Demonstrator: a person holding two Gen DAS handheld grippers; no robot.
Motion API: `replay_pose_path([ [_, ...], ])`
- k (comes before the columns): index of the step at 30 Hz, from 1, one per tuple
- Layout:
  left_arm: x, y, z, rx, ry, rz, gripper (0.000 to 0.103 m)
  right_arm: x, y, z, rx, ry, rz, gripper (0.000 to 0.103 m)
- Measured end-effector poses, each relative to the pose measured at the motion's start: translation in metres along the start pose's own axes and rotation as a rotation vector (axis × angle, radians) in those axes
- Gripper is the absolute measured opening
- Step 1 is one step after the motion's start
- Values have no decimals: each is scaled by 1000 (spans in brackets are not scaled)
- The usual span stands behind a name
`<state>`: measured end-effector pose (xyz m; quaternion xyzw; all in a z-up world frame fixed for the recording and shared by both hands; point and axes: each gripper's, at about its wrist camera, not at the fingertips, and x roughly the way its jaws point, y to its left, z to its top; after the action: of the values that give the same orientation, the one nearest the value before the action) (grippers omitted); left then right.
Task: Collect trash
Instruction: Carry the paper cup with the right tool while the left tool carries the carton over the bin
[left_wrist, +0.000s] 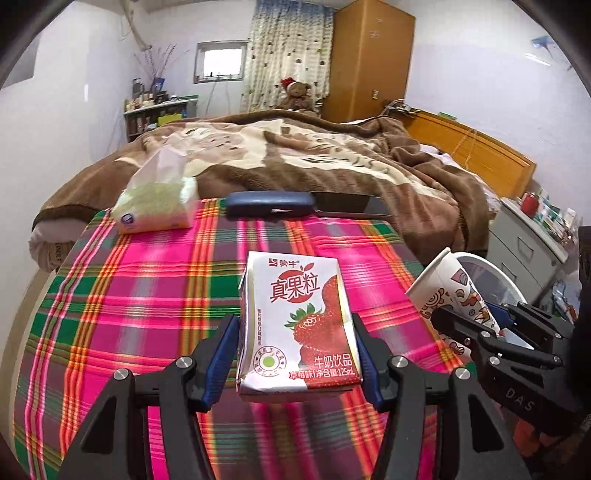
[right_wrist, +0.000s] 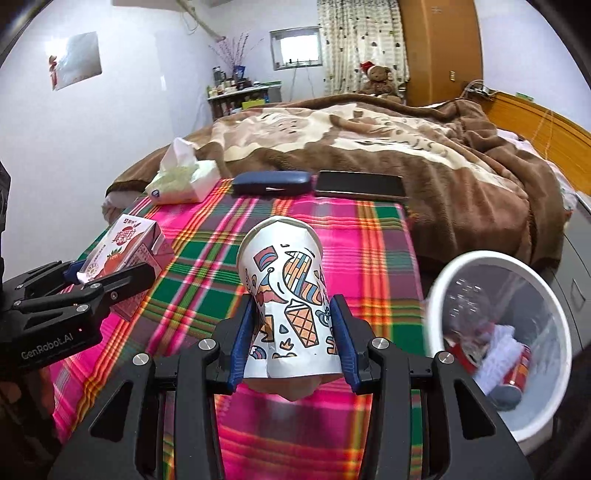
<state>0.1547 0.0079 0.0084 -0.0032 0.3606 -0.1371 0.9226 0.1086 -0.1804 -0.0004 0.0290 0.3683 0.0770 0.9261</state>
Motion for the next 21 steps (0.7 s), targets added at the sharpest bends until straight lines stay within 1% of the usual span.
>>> replay_pose_path([
  [10,-4,-70,0,90,-7,-82,59,-30,-49,-9,97,-47,-69,42],
  [16,-5,-104,-1,133,-3,-115,59,-44,-75,-14,145,-70,-98,43],
  [21,-1,-135,1,170,3,-163,59,-53,-98,-20,183,-79,-140,43],
])
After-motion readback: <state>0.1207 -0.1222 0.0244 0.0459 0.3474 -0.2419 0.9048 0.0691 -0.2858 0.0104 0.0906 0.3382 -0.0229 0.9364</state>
